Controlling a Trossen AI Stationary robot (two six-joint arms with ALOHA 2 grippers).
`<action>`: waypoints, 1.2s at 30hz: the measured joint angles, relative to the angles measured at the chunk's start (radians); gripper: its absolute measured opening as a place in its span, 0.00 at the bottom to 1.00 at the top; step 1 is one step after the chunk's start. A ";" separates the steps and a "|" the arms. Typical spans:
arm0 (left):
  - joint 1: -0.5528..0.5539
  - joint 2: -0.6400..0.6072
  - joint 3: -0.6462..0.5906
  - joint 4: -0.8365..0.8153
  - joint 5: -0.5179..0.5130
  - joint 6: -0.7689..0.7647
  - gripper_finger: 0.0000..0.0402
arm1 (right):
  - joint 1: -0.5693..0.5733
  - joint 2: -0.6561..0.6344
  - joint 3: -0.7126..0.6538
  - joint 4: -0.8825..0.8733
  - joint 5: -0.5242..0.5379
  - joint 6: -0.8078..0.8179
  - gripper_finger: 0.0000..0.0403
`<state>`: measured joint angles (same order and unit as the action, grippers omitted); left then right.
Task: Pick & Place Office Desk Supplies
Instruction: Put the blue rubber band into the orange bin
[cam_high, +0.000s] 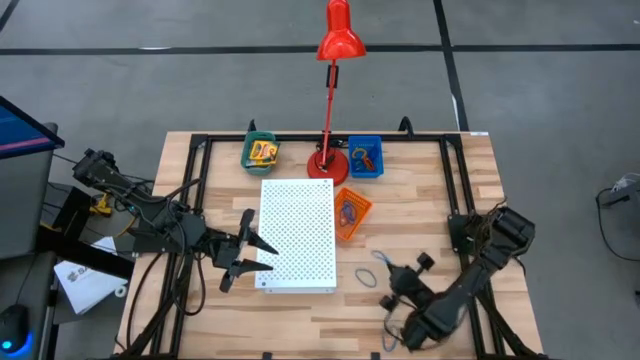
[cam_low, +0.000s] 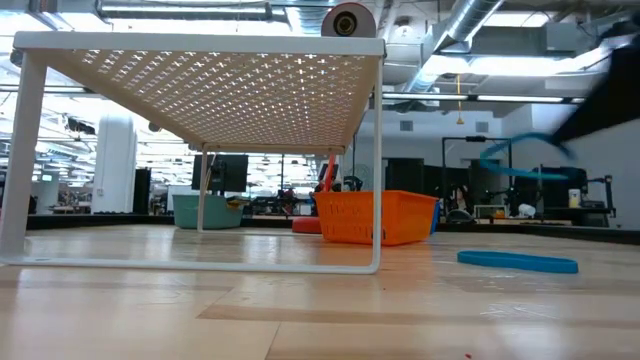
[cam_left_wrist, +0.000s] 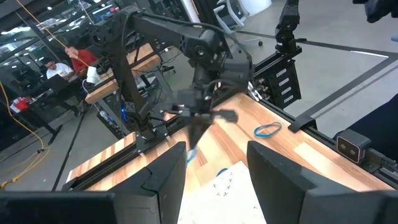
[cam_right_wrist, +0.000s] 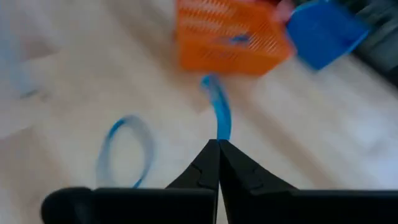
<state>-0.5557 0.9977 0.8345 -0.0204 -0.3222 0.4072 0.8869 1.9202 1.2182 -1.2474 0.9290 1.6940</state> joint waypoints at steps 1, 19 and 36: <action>0.000 0.000 0.000 0.000 0.000 0.000 0.41 | -0.017 0.000 0.000 -0.022 0.020 -0.015 0.00; 0.000 0.000 0.000 -0.006 0.004 0.005 0.41 | -0.384 -0.001 0.000 0.064 0.336 -0.630 0.00; 0.000 0.000 0.000 -0.010 0.004 0.006 0.41 | -0.488 -0.001 0.000 0.497 0.167 -1.192 0.00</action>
<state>-0.5560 0.9977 0.8345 -0.0299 -0.3183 0.4137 0.3987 1.9190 1.2186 -0.7508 1.0959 0.5019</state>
